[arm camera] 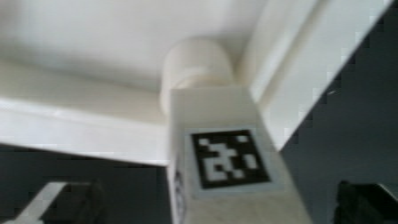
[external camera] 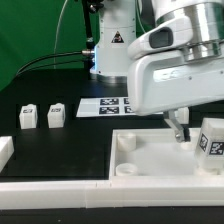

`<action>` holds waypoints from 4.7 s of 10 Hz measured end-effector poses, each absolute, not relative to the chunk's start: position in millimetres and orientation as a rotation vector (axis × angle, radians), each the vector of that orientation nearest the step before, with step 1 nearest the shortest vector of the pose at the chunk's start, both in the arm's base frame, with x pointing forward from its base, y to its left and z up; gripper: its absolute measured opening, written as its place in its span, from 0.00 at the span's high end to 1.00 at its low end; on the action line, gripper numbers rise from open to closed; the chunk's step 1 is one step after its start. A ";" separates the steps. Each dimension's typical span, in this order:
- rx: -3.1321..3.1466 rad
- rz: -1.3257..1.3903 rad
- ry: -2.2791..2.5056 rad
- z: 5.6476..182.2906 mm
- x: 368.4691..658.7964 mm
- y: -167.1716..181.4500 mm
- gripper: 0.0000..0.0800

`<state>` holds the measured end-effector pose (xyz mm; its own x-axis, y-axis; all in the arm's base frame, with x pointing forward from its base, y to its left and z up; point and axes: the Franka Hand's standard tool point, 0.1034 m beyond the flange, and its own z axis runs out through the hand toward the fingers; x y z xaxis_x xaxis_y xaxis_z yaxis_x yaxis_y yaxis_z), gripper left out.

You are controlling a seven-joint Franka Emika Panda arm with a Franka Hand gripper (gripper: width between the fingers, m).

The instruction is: Assemble one leg

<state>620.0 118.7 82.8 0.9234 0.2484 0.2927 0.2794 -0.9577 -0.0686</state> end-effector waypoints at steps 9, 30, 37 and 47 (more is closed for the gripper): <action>-2.975 -0.005 -0.392 89.3 625.9 115.9 0.19; -2.902 -0.061 0.671 79.1 636.5 101.4 0.64; -2.495 0.028 1.674 77.7 629.5 97.9 0.62; -2.977 -0.020 0.602 74.1 621.2 119.7 0.19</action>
Offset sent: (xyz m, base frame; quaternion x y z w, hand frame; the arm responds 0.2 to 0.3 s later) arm 0.0090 -0.0119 0.0058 -0.0050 -0.2651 -0.0101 0.9641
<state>621.2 119.7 74.1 0.9217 -0.3879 -0.0076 -0.3865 -0.9163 -0.1048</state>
